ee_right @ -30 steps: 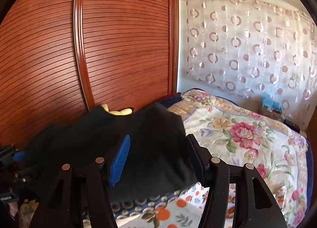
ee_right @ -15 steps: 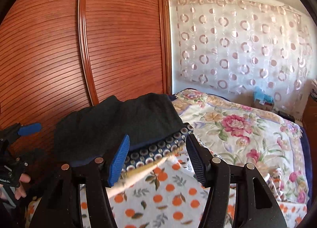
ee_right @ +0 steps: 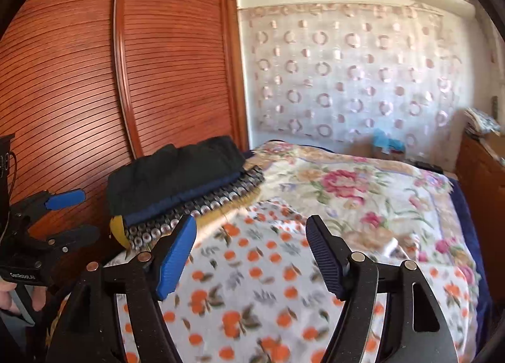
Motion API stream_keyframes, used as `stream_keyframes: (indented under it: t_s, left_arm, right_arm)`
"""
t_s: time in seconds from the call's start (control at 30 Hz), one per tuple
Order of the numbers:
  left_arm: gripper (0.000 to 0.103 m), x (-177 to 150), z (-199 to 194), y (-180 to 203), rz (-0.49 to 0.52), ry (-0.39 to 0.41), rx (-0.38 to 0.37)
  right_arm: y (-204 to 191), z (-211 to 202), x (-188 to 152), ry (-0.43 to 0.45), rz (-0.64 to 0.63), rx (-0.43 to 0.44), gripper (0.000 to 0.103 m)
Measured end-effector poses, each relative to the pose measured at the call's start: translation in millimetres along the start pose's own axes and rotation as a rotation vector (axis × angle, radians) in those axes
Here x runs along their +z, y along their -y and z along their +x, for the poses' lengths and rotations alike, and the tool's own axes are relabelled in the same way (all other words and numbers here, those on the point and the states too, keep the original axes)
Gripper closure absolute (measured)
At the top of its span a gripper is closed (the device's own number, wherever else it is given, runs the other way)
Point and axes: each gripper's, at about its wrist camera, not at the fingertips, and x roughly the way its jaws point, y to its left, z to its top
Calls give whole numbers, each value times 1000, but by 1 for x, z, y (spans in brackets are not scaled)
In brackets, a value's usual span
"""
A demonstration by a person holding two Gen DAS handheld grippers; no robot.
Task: Fold small clothes
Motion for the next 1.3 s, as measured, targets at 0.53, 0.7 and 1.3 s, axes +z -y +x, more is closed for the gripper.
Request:
stream_keyframes:
  t_s: [0.53,0.7,1.3]
  left_arm:
    - [16,-9,-43,93,52,32,-90]
    - [16,0,-68,112,47,69,-84]
    - [16,-1,-102,124,29,94,-61]
  right_arm:
    - [-39,-137,-37,34,77,-229,25]
    - [-52,-170,-41,67,109,-257,16]
    - [-82,-213,-75,120,140,-343,15]
